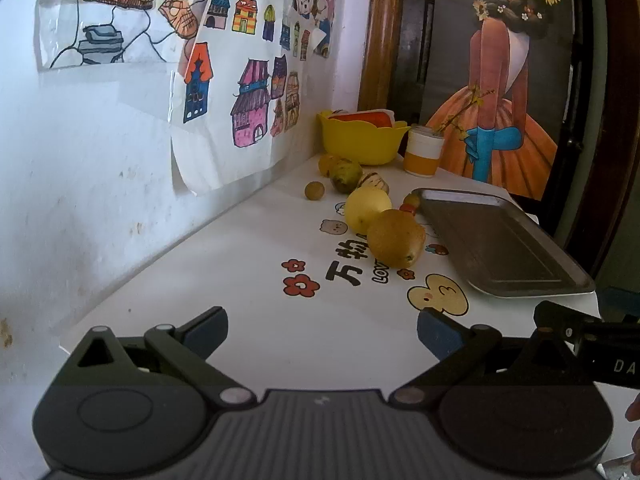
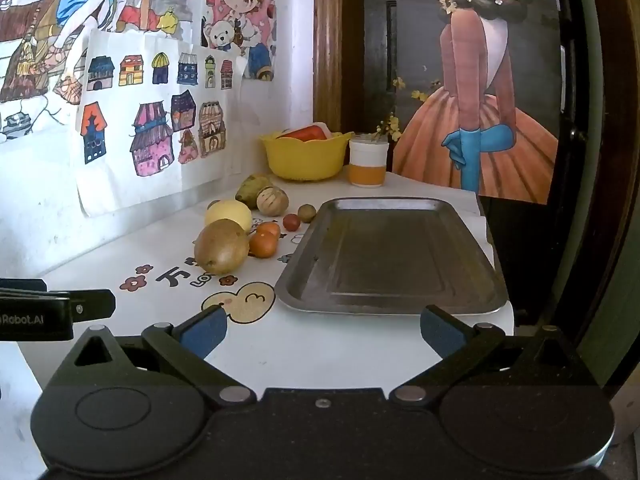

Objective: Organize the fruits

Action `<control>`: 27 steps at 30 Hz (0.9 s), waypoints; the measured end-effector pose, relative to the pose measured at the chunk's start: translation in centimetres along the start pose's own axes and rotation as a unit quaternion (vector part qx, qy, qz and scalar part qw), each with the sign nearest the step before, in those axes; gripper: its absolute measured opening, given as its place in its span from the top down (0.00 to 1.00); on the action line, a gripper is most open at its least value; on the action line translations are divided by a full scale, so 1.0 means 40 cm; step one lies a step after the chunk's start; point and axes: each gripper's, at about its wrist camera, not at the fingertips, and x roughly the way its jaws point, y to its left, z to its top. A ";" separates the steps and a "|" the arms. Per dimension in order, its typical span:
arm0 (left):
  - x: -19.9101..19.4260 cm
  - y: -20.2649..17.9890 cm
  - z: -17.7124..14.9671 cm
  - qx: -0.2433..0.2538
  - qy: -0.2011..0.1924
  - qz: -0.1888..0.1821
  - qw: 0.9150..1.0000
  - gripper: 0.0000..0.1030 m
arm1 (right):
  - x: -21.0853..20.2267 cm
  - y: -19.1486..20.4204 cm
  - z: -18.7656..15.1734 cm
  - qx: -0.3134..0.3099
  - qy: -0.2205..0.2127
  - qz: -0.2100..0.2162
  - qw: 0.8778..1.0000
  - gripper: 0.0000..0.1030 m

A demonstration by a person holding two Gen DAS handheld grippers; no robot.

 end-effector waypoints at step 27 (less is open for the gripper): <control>-0.006 -0.003 -0.004 0.001 0.002 -0.002 1.000 0.00 | 0.000 0.004 -0.001 -0.001 0.003 0.000 1.000 0.01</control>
